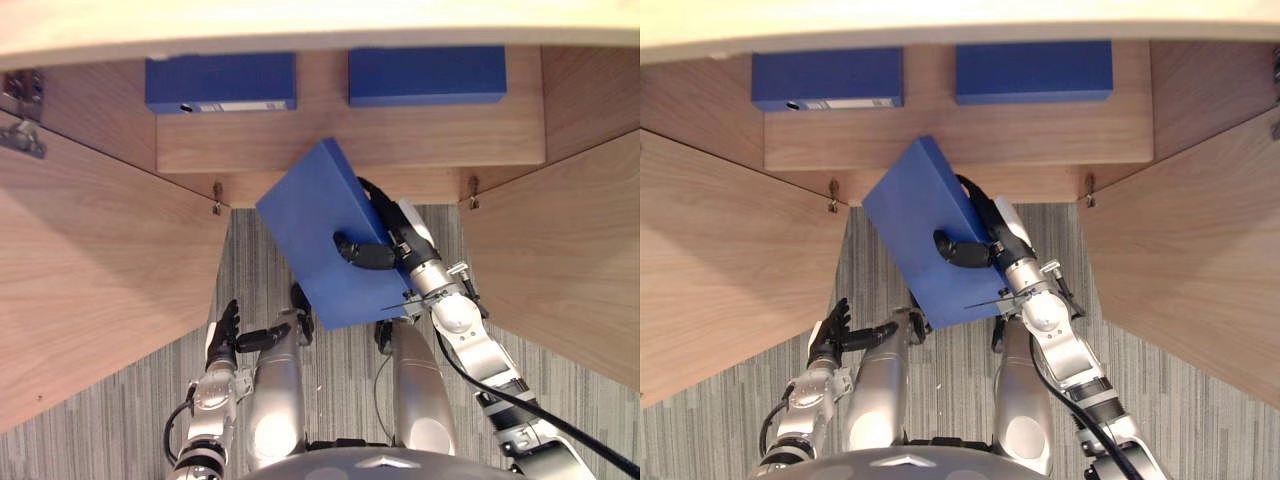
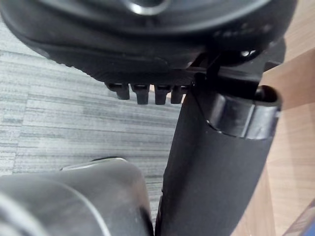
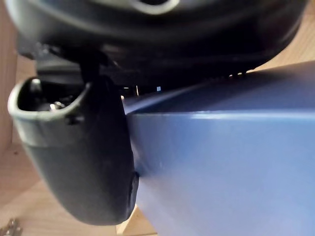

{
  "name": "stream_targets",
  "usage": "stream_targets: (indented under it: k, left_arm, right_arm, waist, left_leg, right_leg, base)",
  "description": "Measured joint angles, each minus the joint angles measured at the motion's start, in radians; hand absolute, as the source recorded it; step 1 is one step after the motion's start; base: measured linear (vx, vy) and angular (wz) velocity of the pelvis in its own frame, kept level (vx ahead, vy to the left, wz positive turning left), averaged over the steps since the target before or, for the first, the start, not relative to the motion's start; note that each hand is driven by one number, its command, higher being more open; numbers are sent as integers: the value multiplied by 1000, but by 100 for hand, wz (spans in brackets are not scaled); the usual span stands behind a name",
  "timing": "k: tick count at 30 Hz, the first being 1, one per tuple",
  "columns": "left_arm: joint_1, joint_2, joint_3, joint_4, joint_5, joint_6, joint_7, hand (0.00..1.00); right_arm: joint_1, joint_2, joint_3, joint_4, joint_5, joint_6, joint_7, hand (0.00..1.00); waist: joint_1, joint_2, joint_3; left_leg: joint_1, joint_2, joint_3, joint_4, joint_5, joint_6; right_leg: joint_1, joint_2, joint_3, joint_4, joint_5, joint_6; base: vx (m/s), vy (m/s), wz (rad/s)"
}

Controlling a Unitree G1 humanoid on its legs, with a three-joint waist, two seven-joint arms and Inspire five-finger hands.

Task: Walk over to the cabinet, pick up the folder, carry it to the office cabinet, place the folder inside the office cabinet, then close the office cabinet door

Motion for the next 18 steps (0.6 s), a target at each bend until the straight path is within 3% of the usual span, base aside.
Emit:
stream_targets:
  k: [6, 9, 18]
  left_arm:
    - [-44, -43, 5, -77, -21, 4, 19, 100]
    - [-80, -58, 4, -147, -29, 3, 20, 100]
    - [-118, -60, 2, -208, -30, 4, 37, 100]
  right_arm:
    - [-41, 98, -102, -104, 162, -5, -82, 0]
    - [-128, 137, -194, -104, 250, -9, -148, 0]
    - [-205, 151, -322, -48, 477, -29, -228, 0]
  waist:
    - [21, 3, 7]
    - [34, 1, 37]
    - [50, 0, 59]
  left_leg:
    - [-140, 28, -12, 111, -20, 8]
    - [-221, 42, -26, 161, -27, 4]
    - [-309, 50, -42, 204, -28, -3]
  right_leg:
    - [-141, 4, -8, 119, -27, -9]
    - [-218, 6, -17, 171, -39, -16]
    - [-305, 8, -22, 225, -47, -25]
  base:
    - [-58, -9, -5]
    - [-47, -34, 2]
    - [-15, -14, -1]
